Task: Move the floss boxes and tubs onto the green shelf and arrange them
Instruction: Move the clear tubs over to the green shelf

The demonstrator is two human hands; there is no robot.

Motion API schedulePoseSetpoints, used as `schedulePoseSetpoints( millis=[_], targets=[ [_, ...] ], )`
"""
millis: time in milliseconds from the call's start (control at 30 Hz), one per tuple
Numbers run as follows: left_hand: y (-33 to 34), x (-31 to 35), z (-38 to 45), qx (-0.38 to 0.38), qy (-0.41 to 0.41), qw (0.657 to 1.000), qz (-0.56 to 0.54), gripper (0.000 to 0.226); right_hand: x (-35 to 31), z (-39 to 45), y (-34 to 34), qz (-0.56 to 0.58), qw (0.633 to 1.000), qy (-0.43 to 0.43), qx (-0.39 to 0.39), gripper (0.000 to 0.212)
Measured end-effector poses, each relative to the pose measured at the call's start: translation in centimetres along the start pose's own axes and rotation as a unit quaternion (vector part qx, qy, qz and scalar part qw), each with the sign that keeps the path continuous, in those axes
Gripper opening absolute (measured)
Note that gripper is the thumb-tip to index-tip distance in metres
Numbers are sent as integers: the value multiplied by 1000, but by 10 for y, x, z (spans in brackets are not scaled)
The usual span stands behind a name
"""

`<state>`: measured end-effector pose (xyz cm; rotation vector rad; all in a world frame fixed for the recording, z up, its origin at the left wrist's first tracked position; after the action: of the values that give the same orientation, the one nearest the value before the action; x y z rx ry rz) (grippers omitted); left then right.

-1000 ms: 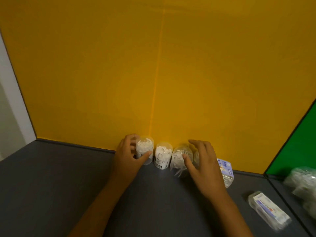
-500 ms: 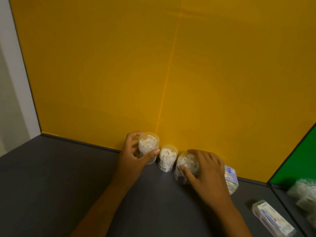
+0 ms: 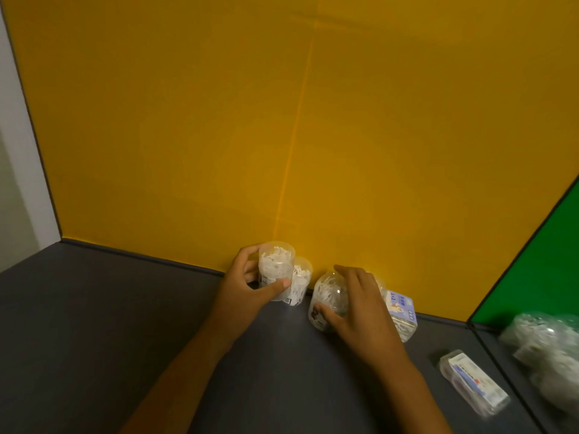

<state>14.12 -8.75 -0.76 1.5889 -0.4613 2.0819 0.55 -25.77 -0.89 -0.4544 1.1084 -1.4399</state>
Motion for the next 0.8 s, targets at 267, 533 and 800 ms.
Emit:
schedulePoseSetpoints(
  millis=[267, 533, 800],
  targets=[
    [30, 25, -23, -37, 7, 999, -8, 71, 4, -33, -49, 87, 994, 21, 70, 62],
    [96, 72, -88, -27, 67, 997, -23, 67, 34, -106, -157, 38, 991, 28, 124, 63],
    [188, 102, -163, -63, 67, 995, -24, 67, 76, -211, -249, 44, 983, 88, 153, 62]
  ],
)
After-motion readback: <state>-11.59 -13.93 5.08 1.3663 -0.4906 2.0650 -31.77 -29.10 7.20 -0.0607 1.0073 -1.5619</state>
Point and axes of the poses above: each hand's wrist, its own z-axis towards the middle knuckle, its own y-axis out of the palm, x = y × z, the point moved 2 cm from there along z, towards the middle knuckle, and after that the axes turned 3 degrees about -y, right-handed, at the moved point
